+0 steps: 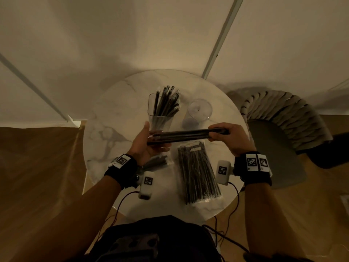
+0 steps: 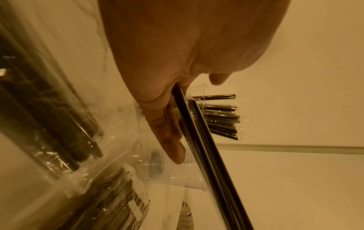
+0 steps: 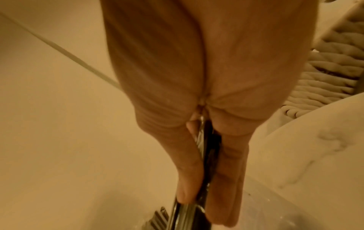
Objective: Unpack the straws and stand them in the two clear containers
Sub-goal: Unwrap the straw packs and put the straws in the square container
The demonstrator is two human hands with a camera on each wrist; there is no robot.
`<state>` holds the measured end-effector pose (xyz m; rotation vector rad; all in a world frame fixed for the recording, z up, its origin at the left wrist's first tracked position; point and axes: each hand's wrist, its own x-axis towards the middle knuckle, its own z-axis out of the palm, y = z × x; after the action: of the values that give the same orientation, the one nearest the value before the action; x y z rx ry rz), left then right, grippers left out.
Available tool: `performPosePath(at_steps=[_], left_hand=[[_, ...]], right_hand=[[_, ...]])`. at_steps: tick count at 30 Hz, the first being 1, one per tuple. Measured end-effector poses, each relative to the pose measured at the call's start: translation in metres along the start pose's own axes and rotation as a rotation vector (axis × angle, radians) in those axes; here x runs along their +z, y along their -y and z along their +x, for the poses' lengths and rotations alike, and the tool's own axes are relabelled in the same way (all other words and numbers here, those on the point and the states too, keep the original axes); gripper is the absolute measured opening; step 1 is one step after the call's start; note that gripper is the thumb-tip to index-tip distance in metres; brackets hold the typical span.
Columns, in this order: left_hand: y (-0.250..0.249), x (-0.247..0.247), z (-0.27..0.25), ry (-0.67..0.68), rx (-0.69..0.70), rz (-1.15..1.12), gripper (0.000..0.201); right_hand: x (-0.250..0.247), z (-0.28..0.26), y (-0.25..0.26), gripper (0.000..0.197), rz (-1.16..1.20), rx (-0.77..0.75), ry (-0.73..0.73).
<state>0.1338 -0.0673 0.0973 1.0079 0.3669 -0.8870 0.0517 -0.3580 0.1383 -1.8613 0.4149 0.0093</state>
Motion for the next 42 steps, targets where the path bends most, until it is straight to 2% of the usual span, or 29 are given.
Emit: performPosePath(at_steps=[4,8,13,15,19,23,26,29,32,37,40,42], left_hand=[[0.001,-0.003,0.001,-0.117,0.021,0.027,0.047],[0.003,-0.003,0.001,-0.193,0.088,0.004,0.029],[0.001,-0.007,0.004,-0.245,0.14,-0.022,0.023],[-0.002,-0.012,0.008,-0.244,0.169,-0.015,0.022],[-0.014,-0.013,0.014,-0.223,0.228,0.016,0.017],[-0.044,-0.002,0.017,-0.215,0.337,-0.158,0.02],[-0.07,0.008,0.022,-0.14,0.414,-0.146,0.018],[-0.092,0.015,0.024,-0.132,0.483,-0.118,0.016],[-0.105,0.016,0.031,-0.213,0.522,0.046,0.02],[-0.1,0.0,0.052,-0.485,0.58,0.654,0.031],[-0.088,-0.007,0.062,-0.439,0.565,1.025,0.047],[-0.08,-0.009,0.067,-0.376,0.525,1.148,0.056]], right_hand=[[0.02,-0.002,0.006,0.02,-0.198,-0.067,0.052],[0.039,0.0,0.01,0.017,-0.265,-0.07,0.085],[0.058,0.002,0.026,0.011,-0.249,-0.049,0.091],[0.062,0.001,0.036,0.012,-0.215,-0.075,0.091],[0.065,0.003,0.063,0.014,-0.198,-0.233,0.035],[0.055,0.016,0.106,0.012,-0.235,-0.356,-0.031],[0.042,0.031,0.135,0.012,-0.245,-0.418,-0.041],[0.03,0.045,0.157,0.012,-0.304,-0.451,-0.065],[0.02,0.056,0.168,0.013,-0.347,-0.456,-0.06],[0.017,0.072,0.169,0.011,-0.443,-0.431,-0.054],[0.024,0.081,0.165,0.01,-0.521,-0.424,-0.045],[0.032,0.086,0.162,0.011,-0.577,-0.437,-0.027]])
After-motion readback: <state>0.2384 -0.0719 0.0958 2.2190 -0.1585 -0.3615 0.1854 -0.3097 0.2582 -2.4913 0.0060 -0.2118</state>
